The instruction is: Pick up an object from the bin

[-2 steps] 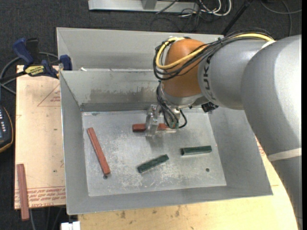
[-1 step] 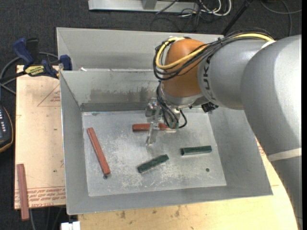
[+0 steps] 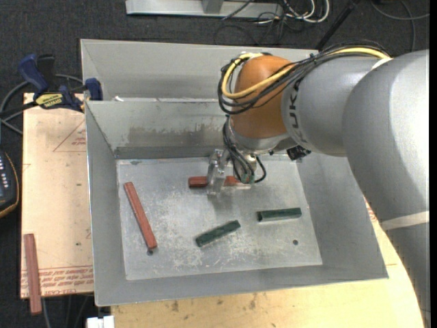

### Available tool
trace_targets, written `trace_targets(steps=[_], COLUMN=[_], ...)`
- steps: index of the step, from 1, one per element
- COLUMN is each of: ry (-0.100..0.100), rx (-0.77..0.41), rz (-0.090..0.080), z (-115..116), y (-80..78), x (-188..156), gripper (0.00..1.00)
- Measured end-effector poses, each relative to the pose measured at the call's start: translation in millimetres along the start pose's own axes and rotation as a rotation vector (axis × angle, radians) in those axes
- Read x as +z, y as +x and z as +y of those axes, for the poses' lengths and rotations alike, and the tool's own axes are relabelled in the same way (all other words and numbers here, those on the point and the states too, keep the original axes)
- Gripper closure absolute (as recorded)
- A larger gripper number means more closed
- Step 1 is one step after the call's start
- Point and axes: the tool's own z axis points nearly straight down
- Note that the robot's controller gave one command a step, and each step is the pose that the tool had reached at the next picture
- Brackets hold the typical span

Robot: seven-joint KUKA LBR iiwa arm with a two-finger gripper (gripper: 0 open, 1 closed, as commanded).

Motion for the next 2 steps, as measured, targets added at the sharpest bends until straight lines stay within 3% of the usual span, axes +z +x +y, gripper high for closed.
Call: trace_targets(steps=[1, 2], ry=[-0.001, 0.001], rx=[-0.333, 0.283], rz=[-0.007, -0.002], z=[-1, -38], y=[-9.3, -5.0], x=[14, 9], gripper=[1.0, 1.0])
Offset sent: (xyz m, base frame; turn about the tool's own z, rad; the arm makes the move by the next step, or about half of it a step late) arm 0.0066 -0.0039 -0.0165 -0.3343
